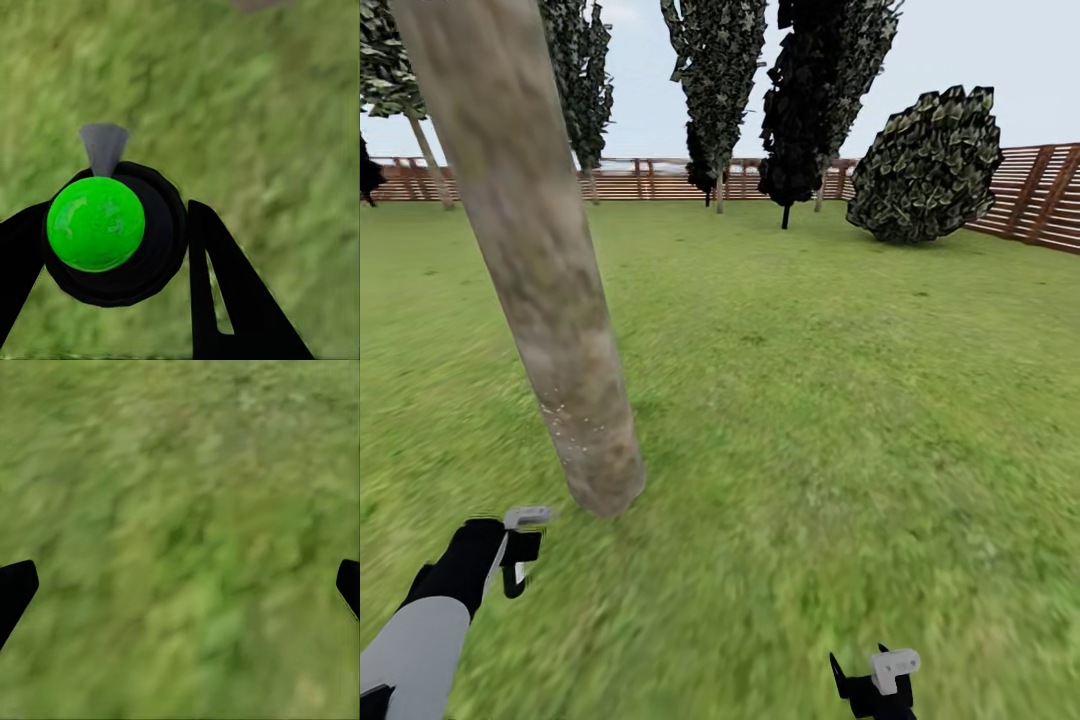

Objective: In the garden, pick up the pesticide atomizer on the floor and spray pesticide onto both trees until each tree trunk is fully covered.

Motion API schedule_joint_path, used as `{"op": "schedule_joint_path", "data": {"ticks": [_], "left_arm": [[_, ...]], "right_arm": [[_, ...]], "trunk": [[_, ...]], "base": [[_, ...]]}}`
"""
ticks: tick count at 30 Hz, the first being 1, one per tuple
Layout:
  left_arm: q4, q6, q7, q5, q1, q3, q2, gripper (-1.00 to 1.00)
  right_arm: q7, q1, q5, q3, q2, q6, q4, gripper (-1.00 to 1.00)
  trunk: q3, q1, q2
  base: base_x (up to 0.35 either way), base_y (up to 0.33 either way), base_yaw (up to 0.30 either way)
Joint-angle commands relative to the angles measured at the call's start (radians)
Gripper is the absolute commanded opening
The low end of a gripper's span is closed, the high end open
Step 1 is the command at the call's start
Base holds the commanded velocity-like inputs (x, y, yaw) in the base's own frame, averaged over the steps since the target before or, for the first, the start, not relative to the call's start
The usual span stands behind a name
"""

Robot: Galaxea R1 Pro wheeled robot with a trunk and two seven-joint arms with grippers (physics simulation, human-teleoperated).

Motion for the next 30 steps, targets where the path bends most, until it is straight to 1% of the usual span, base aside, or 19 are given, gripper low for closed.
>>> {"op": "schedule_joint_path", "data": {"ticks": [1,2,3,4,9,12,16,22,30], "left_arm": [[-0.002,0.003,0.009,-0.007,0.003,0.004,-0.002,-1.00],[-0.002,0.003,0.026,-0.006,0.005,0.004,-0.002,-1.00],[-0.002,0.005,0.059,-0.002,0.008,0.004,-0.006,-1.00],[-0.002,0.006,0.063,0.000,0.009,0.004,-0.009,-1.00],[0.004,0.008,0.054,0.004,0.010,0.005,-0.019,-1.00],[0.004,0.007,0.054,0.003,0.010,0.005,-0.035,-1.00],[0.004,0.006,0.056,0.003,0.011,0.005,-0.049,-1.00],[0.004,0.005,0.056,0.004,0.010,0.005,-0.053,-1.00],[0.004,0.005,0.060,0.005,0.011,0.005,-0.055,-1.00]], "right_arm": [[0.009,-0.001,0.001,-0.009,0.000,-0.003,0.000,1.00],[0.009,0.000,0.001,-0.009,0.000,-0.003,0.001,1.00],[0.009,0.000,0.001,-0.009,0.000,-0.003,0.000,1.00],[0.009,0.000,0.001,-0.009,0.000,-0.003,0.000,1.00],[0.009,0.000,0.001,-0.009,0.000,-0.003,0.000,1.00],[0.009,-0.001,0.001,-0.009,0.000,-0.003,0.000,1.00],[0.009,0.000,0.001,-0.009,0.000,-0.003,0.000,1.00],[0.009,0.000,0.001,-0.009,0.000,-0.003,0.000,1.00],[0.009,-0.001,0.001,-0.009,0.000,-0.003,0.000,1.00]], "trunk": [[-0.001,0.000,0.000],[-0.001,0.000,0.000],[-0.001,0.000,0.000],[-0.001,0.000,0.000],[-0.001,0.000,0.000],[-0.001,0.000,0.000],[-0.001,0.000,0.000],[-0.001,0.000,0.000],[-0.001,0.000,0.000]], "base": [[0.097,-0.238,0.277],[0.062,-0.251,0.277],[0.016,-0.268,0.273],[0.008,-0.271,0.211],[0.002,-0.274,0.046],[0.000,-0.274,0.002],[0.000,-0.274,0.000],[0.052,-0.271,0.015],[0.167,-0.247,0.252]]}}
